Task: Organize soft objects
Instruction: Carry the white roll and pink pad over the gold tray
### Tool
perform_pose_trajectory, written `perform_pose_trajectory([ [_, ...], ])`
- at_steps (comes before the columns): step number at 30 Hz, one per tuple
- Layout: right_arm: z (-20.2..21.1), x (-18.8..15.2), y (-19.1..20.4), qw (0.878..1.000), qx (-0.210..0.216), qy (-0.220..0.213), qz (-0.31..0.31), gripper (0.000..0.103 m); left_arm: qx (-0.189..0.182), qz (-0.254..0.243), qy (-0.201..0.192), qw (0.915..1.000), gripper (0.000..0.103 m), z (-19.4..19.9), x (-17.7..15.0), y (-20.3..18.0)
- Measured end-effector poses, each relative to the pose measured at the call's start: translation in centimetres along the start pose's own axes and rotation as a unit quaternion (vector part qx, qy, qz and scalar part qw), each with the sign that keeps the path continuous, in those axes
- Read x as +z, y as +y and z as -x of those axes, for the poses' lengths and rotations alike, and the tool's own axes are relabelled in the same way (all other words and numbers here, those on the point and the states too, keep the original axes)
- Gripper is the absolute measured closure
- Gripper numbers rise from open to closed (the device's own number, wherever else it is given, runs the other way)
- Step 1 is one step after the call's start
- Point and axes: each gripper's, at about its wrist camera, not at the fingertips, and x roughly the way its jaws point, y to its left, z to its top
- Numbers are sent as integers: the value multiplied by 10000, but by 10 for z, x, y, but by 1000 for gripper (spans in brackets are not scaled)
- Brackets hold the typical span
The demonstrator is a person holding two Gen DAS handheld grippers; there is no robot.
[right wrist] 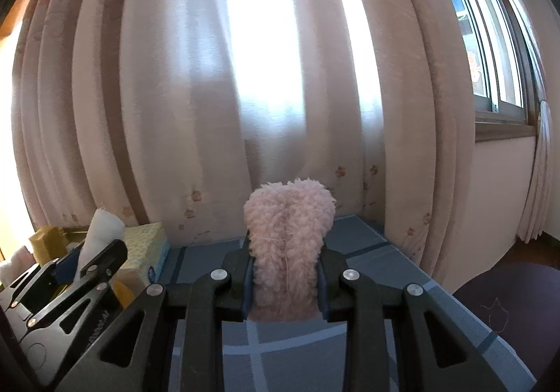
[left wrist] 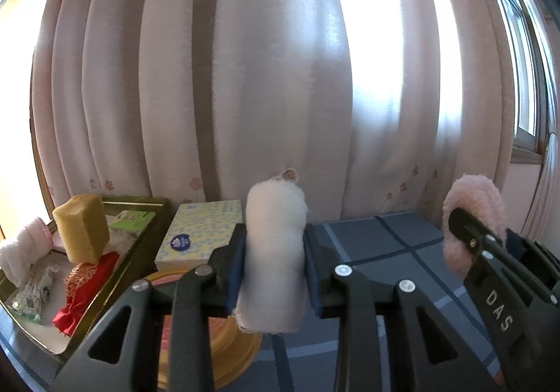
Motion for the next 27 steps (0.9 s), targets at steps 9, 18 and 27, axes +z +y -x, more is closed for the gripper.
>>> perform_pose_trajectory([
  [9, 11, -4, 18, 9999, 142, -34, 66, 72, 9, 101, -5, 9999, 74, 10, -2, 13],
  [18, 19, -8, 36, 9996, 293, -51, 26, 72, 46, 278, 14, 9996, 74, 19, -6, 35],
  [27, 26, -13, 69, 9981, 602, -71, 69, 72, 243, 512, -17, 9984, 74, 30, -9, 67],
])
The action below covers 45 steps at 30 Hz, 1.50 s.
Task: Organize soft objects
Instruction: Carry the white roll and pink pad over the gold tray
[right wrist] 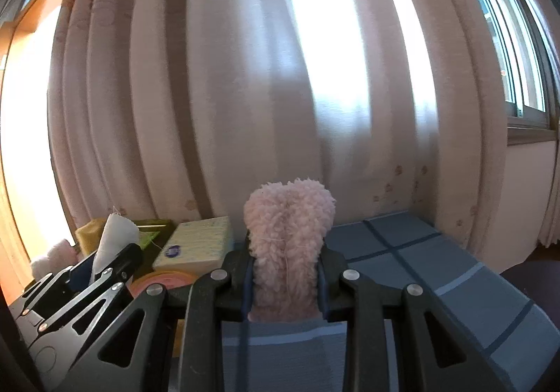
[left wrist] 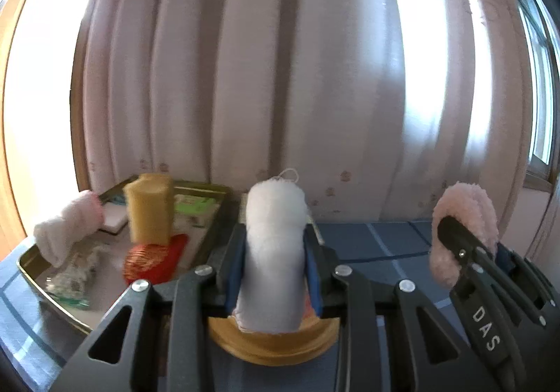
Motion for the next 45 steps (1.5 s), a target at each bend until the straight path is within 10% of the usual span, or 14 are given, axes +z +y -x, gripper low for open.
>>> perform_pose_trajectory([
  [45, -37, -14, 164, 9916, 979, 285, 801, 72, 1240, 50, 227, 9920, 74, -23, 19, 155],
])
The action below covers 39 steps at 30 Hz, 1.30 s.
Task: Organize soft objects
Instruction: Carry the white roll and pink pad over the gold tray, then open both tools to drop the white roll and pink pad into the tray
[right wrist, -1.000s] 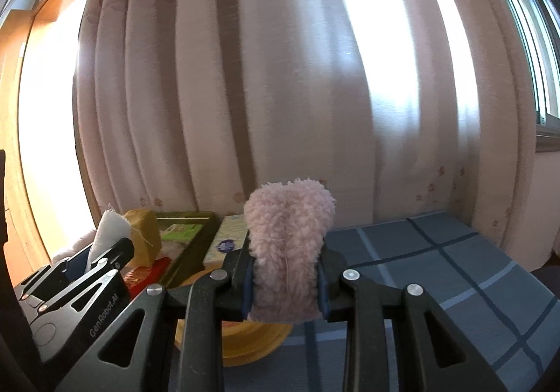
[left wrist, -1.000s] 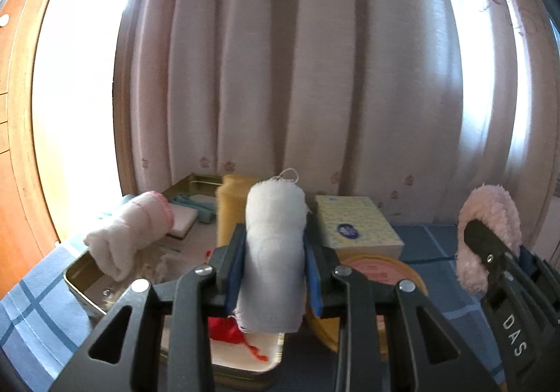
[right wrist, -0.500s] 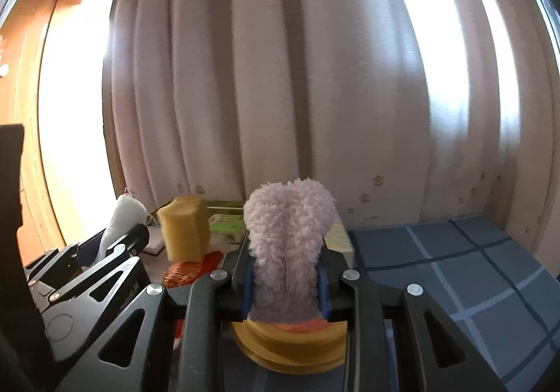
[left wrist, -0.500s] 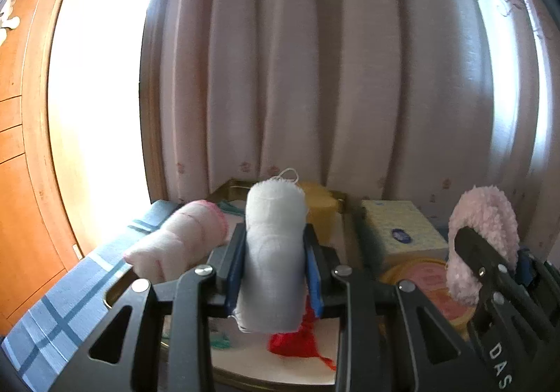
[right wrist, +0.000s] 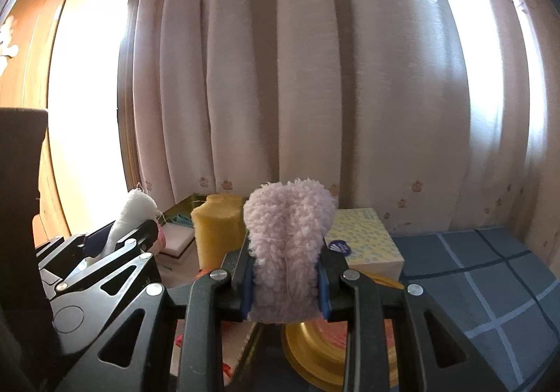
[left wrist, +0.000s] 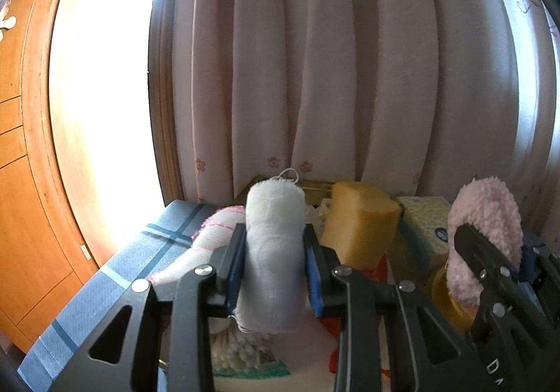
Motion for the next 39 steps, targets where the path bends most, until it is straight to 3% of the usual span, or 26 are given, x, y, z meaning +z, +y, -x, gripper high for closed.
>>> perform_pose_trajectory([
  [14, -23, 5, 15, 9994, 106, 265, 177, 71, 196, -183, 260, 9993, 74, -27, 9, 13],
  [26, -51, 13, 13, 9929, 256, 1146, 208, 71, 158, -178, 392, 9989, 74, -32, 12, 14],
  [31, -78, 28, 16, 9827, 273, 1793, 371, 71, 161, -214, 485, 9985, 73, -39, 13, 14],
  [39, -107, 37, 28, 9732, 303, 2183, 654, 71, 210, -275, 551, 9979, 73, -45, 14, 11],
])
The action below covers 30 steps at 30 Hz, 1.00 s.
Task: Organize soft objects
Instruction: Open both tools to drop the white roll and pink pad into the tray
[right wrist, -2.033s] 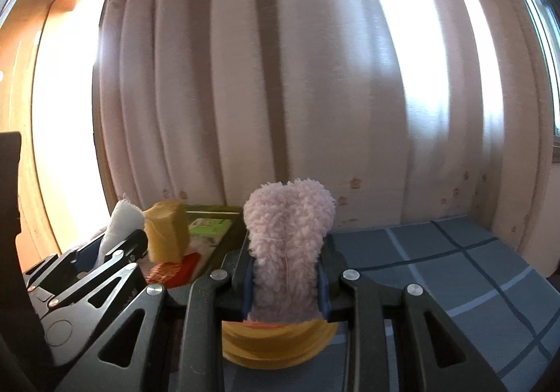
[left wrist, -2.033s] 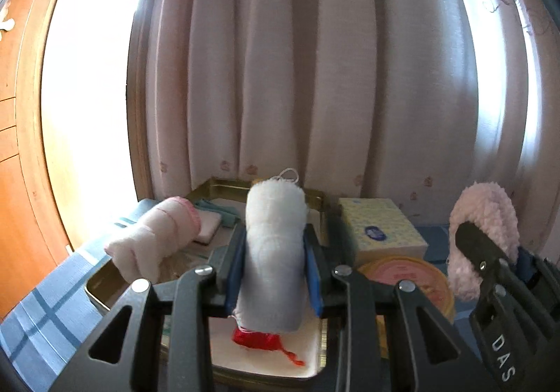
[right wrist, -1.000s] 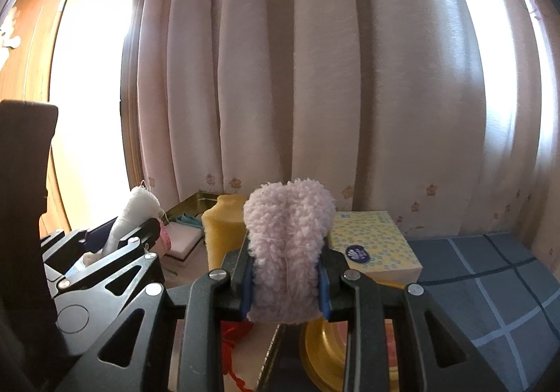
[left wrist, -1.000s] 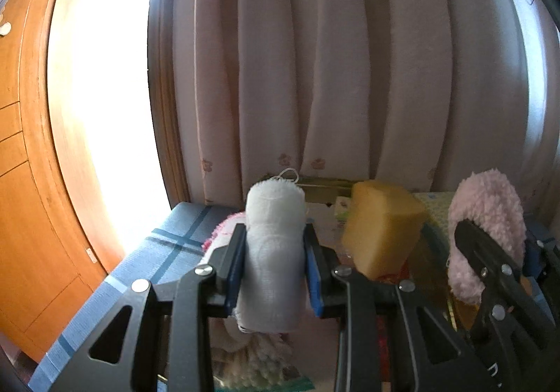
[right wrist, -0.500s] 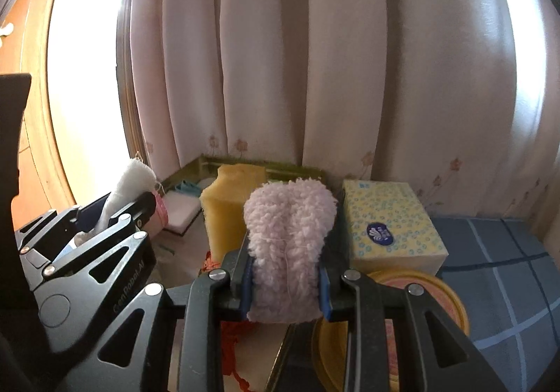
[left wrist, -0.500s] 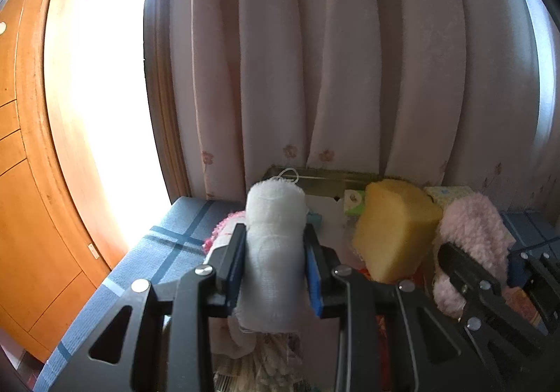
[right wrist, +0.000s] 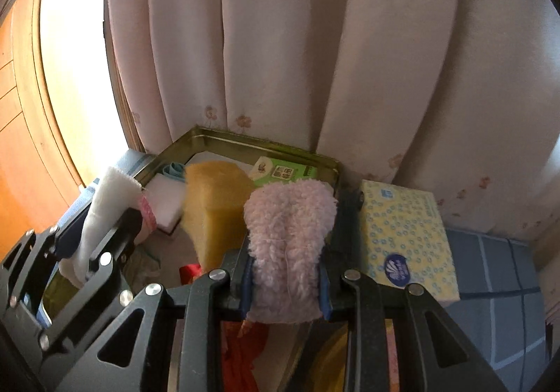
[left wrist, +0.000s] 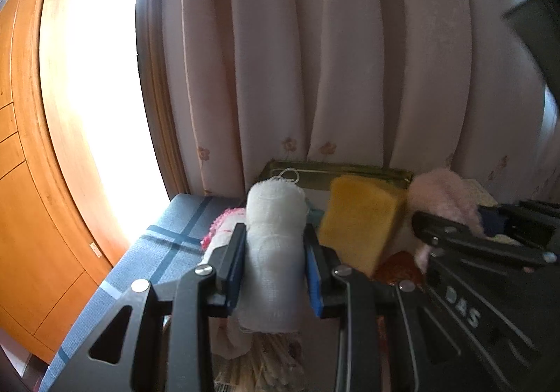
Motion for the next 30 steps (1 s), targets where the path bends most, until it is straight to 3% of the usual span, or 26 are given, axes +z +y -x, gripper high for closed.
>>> perform_pose_trajectory([
  [8, -28, 13, -3, 9978, 269, 553, -254, 71, 28, -60, 33, 10000, 72, -3, 1, -2],
  [13, -46, 19, 1, 9935, 573, 957, -216, 61, 33, -193, 73, 9998, 46, -5, 2, -7],
  [14, -48, 19, -1, 9927, 570, 1029, -268, 51, 33, -203, 44, 9998, 44, -4, 2, -7],
  [15, -51, 18, -5, 9911, 627, 1120, -361, 48, 152, -203, 27, 9997, 41, -3, 1, -7],
  [18, -50, 16, -14, 9858, 1027, 1198, -577, 48, 198, -66, 34, 9998, 29, -2, 1, -3],
  [24, -33, 15, -22, 9873, 928, 1144, -599, 47, 59, 304, -92, 9995, 13, 2, 0, 8],
  [27, -29, 12, -31, 9848, 1138, 1106, -708, 48, 67, 309, -203, 9993, 2, 6, -1, 8],
  [30, -19, 6, -38, 9820, 1326, 973, -927, 47, 9, 440, -357, 9984, 0, 11, -1, 12],
])
